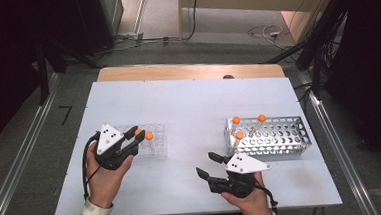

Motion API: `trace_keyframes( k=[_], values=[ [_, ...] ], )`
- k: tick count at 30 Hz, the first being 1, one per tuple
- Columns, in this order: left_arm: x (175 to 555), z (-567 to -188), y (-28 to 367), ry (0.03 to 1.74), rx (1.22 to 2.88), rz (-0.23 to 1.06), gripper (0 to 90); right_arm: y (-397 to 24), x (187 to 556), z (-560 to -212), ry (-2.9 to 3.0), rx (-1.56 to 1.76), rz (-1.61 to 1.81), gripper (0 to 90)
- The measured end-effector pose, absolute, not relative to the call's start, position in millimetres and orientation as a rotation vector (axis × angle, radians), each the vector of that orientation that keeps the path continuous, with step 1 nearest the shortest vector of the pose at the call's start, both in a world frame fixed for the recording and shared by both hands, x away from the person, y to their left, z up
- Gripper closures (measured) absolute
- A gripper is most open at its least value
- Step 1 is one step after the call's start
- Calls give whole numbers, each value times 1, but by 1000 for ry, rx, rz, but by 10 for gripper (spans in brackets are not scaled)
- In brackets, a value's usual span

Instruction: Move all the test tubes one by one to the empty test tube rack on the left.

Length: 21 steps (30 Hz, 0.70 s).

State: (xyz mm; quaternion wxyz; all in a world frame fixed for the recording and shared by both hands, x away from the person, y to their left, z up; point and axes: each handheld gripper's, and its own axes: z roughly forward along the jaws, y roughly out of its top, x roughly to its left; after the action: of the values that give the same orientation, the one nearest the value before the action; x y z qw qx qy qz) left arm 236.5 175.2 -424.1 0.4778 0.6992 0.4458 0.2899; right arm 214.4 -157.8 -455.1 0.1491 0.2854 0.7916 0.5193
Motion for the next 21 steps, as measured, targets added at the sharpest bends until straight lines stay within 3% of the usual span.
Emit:
trace_keyframes(
  k=[13, 21],
  values=[
    [235, -421, 177, 1099, 1645, 654, 561, -159, 214, -455, 2273, 825, 1491, 369],
    [233, -418, 176, 1090, 1577, 584, 303, -172, 214, -455, 2250, 851, 1471, 367]
  ],
)
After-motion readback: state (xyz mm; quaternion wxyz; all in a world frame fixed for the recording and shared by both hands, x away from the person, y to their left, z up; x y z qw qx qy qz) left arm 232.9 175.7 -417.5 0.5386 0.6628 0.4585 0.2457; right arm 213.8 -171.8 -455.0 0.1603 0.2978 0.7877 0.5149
